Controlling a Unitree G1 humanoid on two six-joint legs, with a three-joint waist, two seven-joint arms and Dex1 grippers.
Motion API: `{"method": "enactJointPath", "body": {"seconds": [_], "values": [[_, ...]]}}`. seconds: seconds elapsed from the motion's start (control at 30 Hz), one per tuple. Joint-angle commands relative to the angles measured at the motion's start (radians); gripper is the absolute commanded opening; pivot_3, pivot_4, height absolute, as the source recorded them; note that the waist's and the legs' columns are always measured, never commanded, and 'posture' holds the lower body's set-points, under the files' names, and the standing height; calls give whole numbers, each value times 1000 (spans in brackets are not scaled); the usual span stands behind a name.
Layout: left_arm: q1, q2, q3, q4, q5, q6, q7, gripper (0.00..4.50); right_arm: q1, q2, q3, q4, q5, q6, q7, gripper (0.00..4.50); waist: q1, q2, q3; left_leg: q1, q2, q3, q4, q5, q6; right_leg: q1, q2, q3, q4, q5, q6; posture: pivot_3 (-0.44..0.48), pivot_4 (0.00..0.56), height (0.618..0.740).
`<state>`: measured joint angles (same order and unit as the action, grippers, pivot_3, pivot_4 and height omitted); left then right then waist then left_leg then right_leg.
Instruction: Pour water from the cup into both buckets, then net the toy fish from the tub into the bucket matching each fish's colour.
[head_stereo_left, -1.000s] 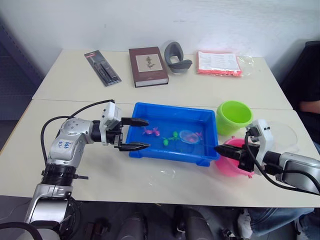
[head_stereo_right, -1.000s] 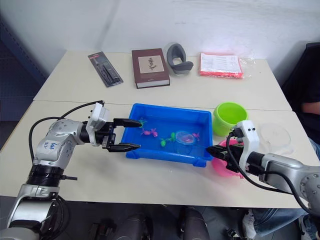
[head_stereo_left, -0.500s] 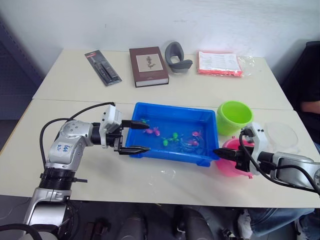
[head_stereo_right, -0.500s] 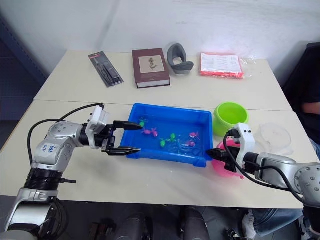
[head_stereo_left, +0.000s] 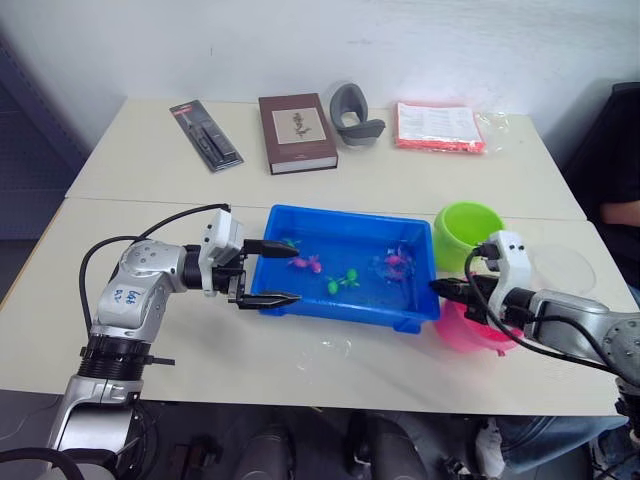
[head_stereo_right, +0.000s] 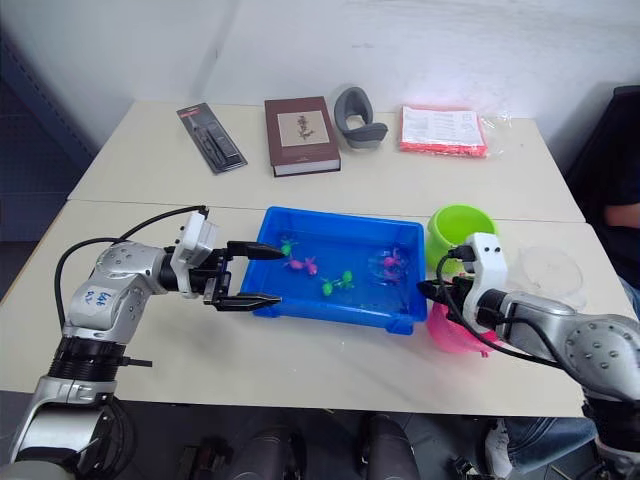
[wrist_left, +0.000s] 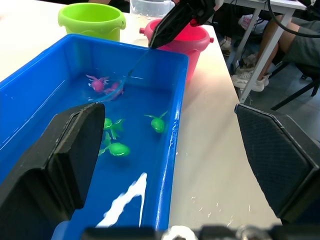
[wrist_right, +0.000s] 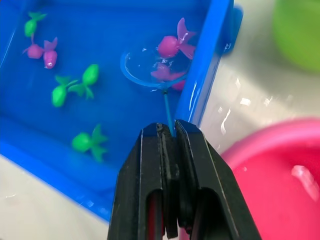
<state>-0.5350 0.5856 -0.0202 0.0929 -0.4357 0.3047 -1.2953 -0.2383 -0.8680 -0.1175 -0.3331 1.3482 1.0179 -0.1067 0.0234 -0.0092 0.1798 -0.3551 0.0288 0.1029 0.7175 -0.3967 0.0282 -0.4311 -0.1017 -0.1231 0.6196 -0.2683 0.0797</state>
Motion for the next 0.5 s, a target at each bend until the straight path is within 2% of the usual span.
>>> {"method": "enactJointPath", "body": {"seconds": [0.03, 0.27, 0.5], "values": [[0, -3, 6, -24, -13, -13, 3, 4464, 36, -5, -11, -87, -140, -64, 104, 0, 1, 0, 0, 0, 0, 0, 0, 0, 0, 0, 0, 0, 0, 0, 0, 0, 150, 740], [-1, -7, -4, -17, -13, -14, -6, 4464, 179, -23, -79, -244, -356, -219, 318, 0, 1, 0, 0, 0, 0, 0, 0, 0, 0, 0, 0, -1, 0, 0, 0, 0, 150, 740], [-26, -27, -30, 9, -10, -14, -37, 4464, 358, 18, -217, -409, -444, -356, 452, 0, 3, 0, 0, 0, 0, -1, 0, 0, 0, 0, 1, -1, -1, 0, 0, 0, 150, 740]]}}
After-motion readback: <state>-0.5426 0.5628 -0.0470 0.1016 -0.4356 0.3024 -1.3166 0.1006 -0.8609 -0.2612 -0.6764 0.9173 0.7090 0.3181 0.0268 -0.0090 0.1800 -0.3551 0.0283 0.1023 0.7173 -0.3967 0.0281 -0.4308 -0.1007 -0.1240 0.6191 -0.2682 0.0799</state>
